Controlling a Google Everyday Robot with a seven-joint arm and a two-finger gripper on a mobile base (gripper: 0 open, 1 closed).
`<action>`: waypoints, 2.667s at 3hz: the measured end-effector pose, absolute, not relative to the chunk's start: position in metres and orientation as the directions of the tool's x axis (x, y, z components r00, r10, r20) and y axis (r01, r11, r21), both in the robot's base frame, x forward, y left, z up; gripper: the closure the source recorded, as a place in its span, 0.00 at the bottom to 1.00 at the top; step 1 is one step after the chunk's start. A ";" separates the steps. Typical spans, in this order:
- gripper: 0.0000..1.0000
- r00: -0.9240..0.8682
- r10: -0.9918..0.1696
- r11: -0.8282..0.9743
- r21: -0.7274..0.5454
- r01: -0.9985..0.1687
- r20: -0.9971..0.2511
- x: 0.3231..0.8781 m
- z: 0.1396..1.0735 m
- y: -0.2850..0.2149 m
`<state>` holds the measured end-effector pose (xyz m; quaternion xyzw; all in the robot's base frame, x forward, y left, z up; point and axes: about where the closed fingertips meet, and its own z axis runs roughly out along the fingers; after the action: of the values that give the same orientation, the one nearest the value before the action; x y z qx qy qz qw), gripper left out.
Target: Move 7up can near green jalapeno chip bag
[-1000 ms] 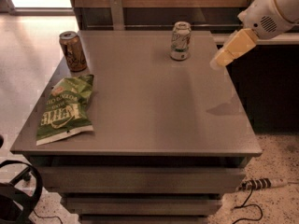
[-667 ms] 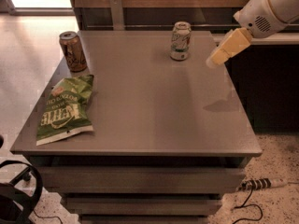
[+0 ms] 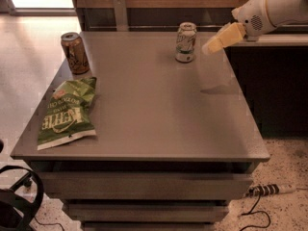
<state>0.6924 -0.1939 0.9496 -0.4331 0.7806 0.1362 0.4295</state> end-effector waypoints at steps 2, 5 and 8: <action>0.00 -0.217 -0.389 0.625 -0.083 -0.776 -0.895 0.753 0.934 -0.187; 0.00 -0.139 -0.231 0.631 -0.039 -0.774 -0.963 0.792 0.912 -0.145; 0.43 -0.154 -0.218 0.632 -0.019 -0.775 -0.964 0.807 0.885 -0.118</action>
Offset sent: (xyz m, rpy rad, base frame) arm 0.0921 0.0060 -0.0226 0.3003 -0.0825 -0.0366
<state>0.8074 -0.1176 0.8849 -0.3466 0.7161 0.2529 0.5506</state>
